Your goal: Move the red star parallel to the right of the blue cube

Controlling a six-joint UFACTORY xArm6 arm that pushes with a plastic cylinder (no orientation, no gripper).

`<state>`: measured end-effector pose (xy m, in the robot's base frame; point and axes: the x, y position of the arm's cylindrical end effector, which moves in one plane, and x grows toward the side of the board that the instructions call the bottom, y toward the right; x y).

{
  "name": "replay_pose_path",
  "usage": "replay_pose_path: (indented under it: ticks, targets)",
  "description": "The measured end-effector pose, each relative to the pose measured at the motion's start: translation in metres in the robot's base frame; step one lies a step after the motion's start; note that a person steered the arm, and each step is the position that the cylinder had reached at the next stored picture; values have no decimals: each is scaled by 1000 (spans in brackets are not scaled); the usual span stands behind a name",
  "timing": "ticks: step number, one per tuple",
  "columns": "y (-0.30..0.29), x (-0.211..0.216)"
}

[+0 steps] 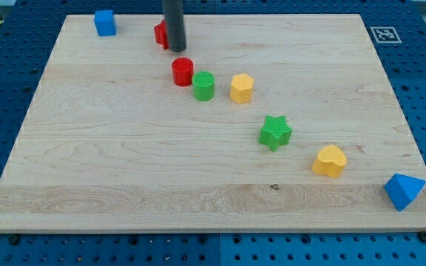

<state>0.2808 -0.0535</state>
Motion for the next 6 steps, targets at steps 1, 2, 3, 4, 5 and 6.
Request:
replay_pose_path:
  ticks: [1,2,3,4,5,6]
  targets:
    - [20,-15]
    - [9,-7]
    - [-6,26]
    - [-27,16]
    - [-51,-11]
    - [-60,-28]
